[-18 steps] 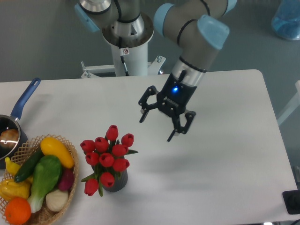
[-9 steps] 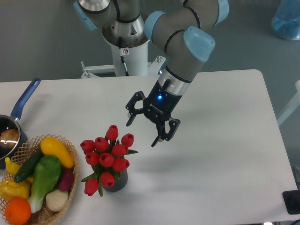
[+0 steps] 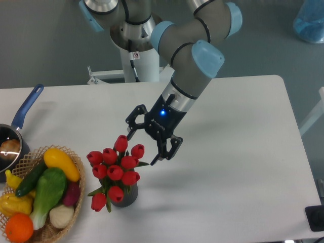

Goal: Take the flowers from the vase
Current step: 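Lower the open gripper toward the red tulip bunch in the black vase, then position the gripper fingers around the tulip stems and close them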

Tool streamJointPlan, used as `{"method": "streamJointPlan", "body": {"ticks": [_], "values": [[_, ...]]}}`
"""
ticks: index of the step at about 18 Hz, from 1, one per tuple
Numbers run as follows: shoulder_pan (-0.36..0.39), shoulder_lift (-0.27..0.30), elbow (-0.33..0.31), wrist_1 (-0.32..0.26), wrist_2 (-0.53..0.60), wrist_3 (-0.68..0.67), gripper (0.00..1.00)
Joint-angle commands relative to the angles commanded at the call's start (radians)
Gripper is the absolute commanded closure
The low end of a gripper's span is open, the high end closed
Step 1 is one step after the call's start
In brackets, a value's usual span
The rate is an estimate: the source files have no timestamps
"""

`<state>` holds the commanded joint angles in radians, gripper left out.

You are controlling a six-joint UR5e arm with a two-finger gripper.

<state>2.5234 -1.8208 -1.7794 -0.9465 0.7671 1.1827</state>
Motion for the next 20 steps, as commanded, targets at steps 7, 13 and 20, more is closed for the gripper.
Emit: {"method": "streamJointPlan", "body": {"ticks": [7, 13, 20], "values": [[-0.008, -0.014, 0.012, 0.023, -0.046, -0.002, 0.00], [-0.012, -0.040, 0.026, 0.035, -0.048, -0.003, 0.00], [-0.014, -0.057, 0.037, 0.049, -0.110, -0.012, 0.00]]}}
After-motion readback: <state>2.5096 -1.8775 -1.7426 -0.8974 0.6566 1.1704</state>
